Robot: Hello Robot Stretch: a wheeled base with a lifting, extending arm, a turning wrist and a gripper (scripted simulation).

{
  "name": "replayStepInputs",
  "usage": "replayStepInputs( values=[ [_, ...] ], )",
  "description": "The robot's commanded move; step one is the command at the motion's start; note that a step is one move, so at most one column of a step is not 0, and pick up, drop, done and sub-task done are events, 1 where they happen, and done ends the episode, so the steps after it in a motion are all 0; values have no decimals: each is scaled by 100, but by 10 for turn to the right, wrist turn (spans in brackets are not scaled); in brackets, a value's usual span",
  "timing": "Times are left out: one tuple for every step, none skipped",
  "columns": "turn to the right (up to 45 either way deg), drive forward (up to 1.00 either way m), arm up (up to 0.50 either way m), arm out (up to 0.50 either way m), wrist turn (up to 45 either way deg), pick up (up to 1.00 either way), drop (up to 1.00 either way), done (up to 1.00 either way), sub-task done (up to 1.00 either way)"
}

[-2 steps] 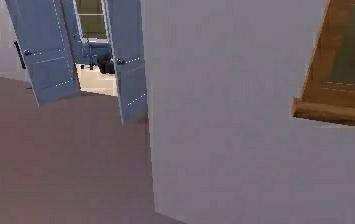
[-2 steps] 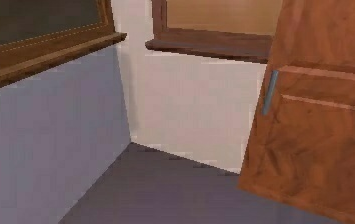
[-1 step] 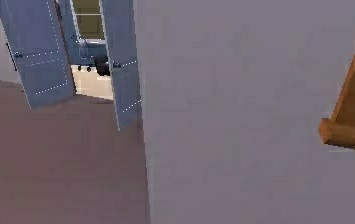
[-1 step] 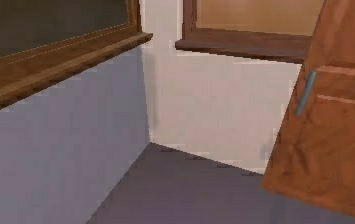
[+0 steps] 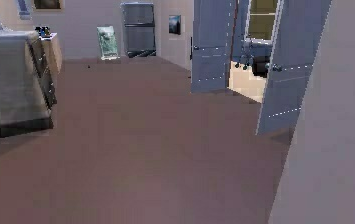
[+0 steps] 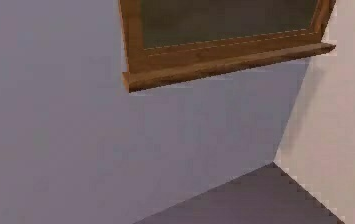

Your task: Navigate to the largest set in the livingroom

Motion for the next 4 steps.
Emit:
replayStepInputs(
  values=[
    [0,80,0,0,0,0,0,0,0],
    [150,0,0,0,0,0,0,0,0],
    [0,100,0,0,0,0,0,0,0],
    [30,0,0,0,0,0,0,0,0]
  ],
)
